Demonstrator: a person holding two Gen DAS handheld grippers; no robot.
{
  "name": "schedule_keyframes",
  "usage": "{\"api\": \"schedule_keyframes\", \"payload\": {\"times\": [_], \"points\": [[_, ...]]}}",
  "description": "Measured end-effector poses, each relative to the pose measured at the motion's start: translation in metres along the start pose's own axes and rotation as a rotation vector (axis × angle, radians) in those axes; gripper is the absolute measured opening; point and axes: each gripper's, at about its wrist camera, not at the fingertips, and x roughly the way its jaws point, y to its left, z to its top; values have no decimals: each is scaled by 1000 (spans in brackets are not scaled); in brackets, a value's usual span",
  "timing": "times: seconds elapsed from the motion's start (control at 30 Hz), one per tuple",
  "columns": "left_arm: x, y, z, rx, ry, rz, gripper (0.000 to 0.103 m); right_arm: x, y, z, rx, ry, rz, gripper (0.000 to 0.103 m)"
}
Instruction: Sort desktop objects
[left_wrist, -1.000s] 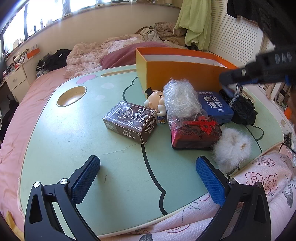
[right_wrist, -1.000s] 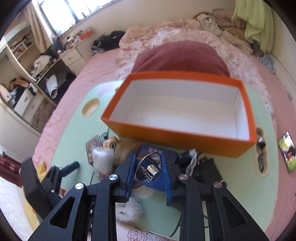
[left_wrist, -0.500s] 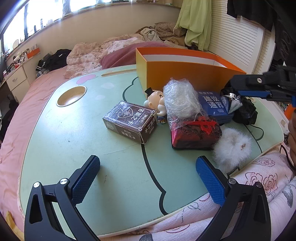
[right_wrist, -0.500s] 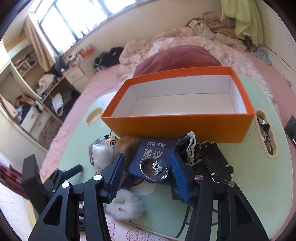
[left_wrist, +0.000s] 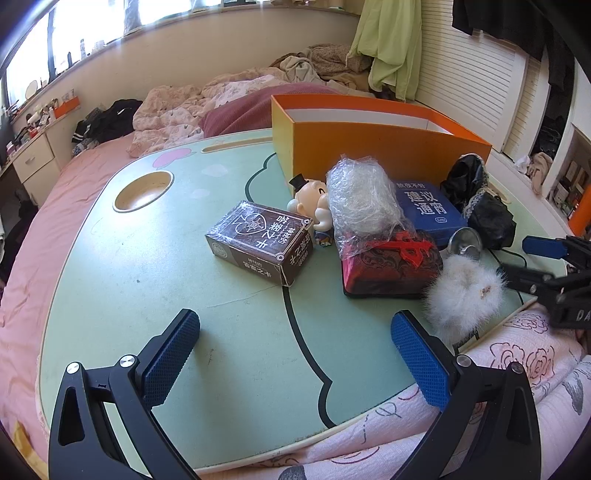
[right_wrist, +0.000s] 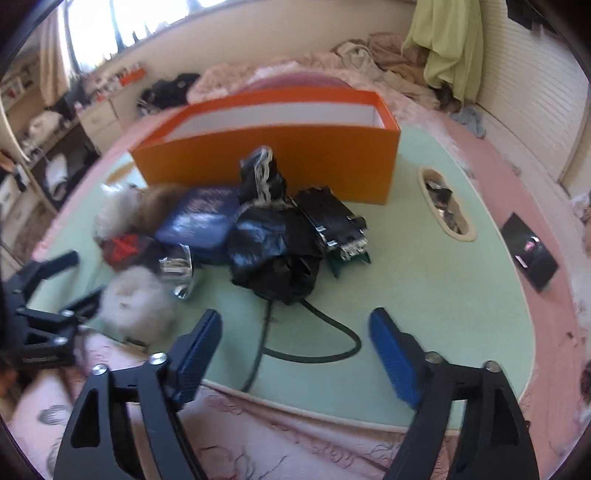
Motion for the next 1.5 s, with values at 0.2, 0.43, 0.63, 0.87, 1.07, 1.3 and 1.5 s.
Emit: {"api": "schedule_keyframes", "payload": {"times": [0.2,0.43,0.63,0.87,1.07,1.3,1.5], "points": [[-1,0,1,-1,-1,3,103,-1,2,-1,-33,13,13,103],[-2,-1,1,-2,-3,8,103,-2,0,-3,-33,14,14,103],[-2,-1,1,-6,-4,11,103,-2,1,-3,-32,14,14,103],[-2,-2,2,-10,-4,13,103,-2,1,-3,-33,13,14,103],[-2,-1,2,-13,-4,15,103,-2,1,-4,-33,13,14,103],[-2,-1,2,-16,-4,17,103,-2,1,-4,-34,12,14,103],[-2,-1,1,-18,-4,20,103,-2,1,-4,-34,12,14,103]]}}
